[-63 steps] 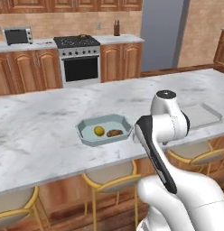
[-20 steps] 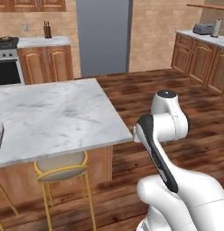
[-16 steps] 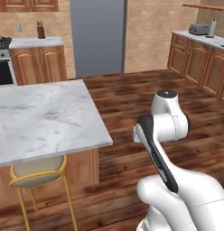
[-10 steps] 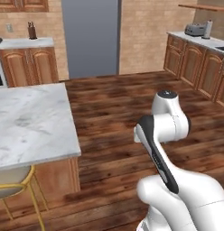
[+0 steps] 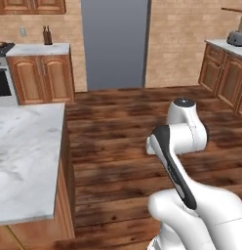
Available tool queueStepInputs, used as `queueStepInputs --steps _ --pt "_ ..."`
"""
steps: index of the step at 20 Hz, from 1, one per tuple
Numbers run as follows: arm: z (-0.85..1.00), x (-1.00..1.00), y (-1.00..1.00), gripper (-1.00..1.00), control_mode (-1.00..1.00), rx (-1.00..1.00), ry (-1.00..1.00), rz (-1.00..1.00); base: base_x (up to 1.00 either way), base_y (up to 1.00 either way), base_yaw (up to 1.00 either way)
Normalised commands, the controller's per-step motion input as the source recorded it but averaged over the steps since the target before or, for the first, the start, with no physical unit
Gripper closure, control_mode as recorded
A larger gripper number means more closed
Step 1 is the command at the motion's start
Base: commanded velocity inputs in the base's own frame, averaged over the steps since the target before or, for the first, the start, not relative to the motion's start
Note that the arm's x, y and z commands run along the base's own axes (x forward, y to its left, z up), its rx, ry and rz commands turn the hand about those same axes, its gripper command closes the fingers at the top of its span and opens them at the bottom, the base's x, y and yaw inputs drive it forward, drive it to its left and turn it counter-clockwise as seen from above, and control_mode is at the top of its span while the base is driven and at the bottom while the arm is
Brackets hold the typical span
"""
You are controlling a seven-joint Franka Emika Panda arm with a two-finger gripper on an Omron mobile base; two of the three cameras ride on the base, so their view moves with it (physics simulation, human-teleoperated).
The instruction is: Place the cold items (potato and lemon) from the fridge in one tupperware on the dining counter. Place the warm items (hot dog and kebab skewer) in the stove area in another tupperware.
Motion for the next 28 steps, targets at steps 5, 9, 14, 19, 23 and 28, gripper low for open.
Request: queueStepInputs --steps 5,9,14,19,23,28 --pt "0.0 0.0 0.0 -1.0 1.0 0.0 0.0 0.0 1.0 -0.06 0.29" --pt "0.0 0.0 0.0 -1.0 1.0 0.0 0.0 0.0 1.0 -0.12 0.31" --pt "0.0 0.0 0.0 -1.0 1.0 0.0 0.0 0.0 1.0 -0.66 0.32" --pt "0.0 0.0 0.0 -1.0 1.0 0.0 0.0 0.0 1.0 -0.96 0.3" --pt "0.0 0.0 0.0 -1.0 1.0 0.0 0.0 0.0 1.0 -0.87 0.29" --pt "0.0 0.0 0.0 -1.0 1.0 0.0 0.0 0.0 1.0 -0.66 0.29"
